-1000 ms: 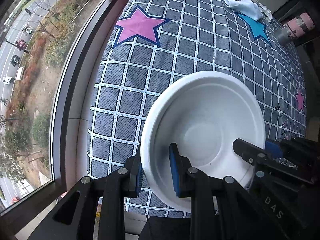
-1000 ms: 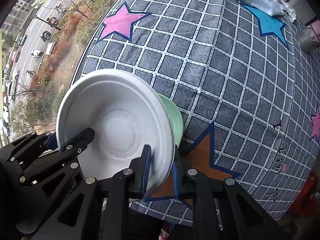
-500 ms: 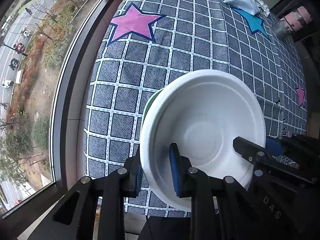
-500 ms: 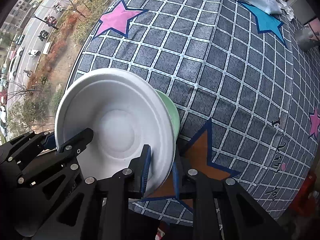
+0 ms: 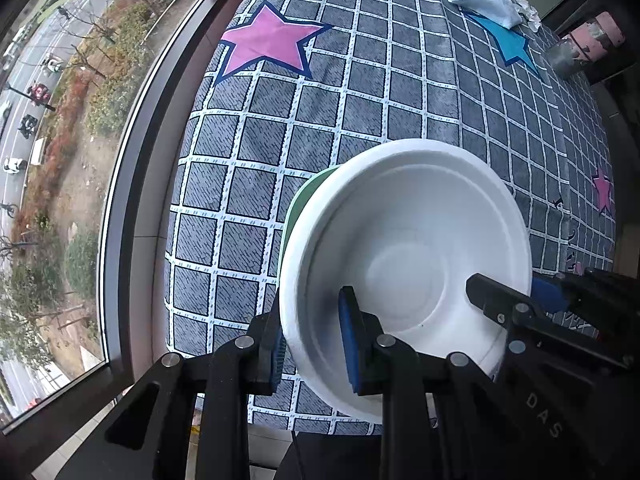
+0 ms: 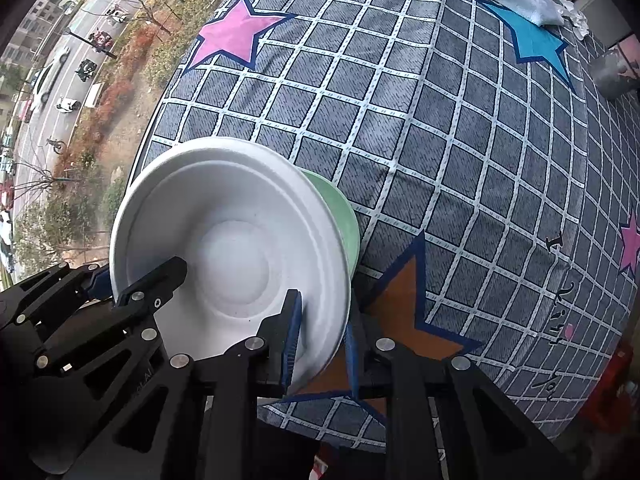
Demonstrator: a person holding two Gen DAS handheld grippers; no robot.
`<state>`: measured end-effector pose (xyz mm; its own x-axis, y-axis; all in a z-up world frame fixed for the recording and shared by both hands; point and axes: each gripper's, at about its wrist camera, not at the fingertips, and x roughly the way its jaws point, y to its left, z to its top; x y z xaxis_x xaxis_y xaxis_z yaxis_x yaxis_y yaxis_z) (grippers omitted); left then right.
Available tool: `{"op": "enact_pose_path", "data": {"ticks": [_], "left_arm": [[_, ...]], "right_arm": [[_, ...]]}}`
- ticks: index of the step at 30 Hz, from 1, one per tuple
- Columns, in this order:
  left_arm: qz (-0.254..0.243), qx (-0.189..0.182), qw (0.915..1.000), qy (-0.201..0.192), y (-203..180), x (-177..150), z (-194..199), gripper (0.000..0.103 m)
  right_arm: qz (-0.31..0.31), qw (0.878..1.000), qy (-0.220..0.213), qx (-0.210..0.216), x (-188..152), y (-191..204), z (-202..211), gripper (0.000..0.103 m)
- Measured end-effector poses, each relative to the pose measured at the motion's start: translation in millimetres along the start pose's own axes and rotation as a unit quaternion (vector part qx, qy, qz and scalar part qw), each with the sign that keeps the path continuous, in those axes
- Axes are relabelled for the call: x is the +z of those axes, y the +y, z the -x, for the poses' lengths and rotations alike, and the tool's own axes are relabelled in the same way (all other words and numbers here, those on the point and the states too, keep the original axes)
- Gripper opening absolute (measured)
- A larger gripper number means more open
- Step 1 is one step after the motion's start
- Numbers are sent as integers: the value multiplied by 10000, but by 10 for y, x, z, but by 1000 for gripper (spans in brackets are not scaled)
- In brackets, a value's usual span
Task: Organize plates and bowls
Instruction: 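Carry the white bowl stack with both grippers over the green plate stack, then lower the bowls onto the green plate and open both grippers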
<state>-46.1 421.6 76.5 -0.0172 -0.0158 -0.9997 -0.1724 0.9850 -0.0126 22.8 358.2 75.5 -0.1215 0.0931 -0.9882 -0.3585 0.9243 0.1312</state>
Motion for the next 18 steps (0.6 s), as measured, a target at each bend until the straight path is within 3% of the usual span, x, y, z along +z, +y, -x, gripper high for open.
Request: {"op": "enact_pose_path", "data": {"ticks": [15,18], "left_arm": [[2,-12,10000,8,23,20,-27,26],[-13,20,10000,31,26,48,-46,33]], "right_arm": [[0,10000,5,-21,38,26,-20,20],[22,10000,11,-31,68,23,4,20]]}}
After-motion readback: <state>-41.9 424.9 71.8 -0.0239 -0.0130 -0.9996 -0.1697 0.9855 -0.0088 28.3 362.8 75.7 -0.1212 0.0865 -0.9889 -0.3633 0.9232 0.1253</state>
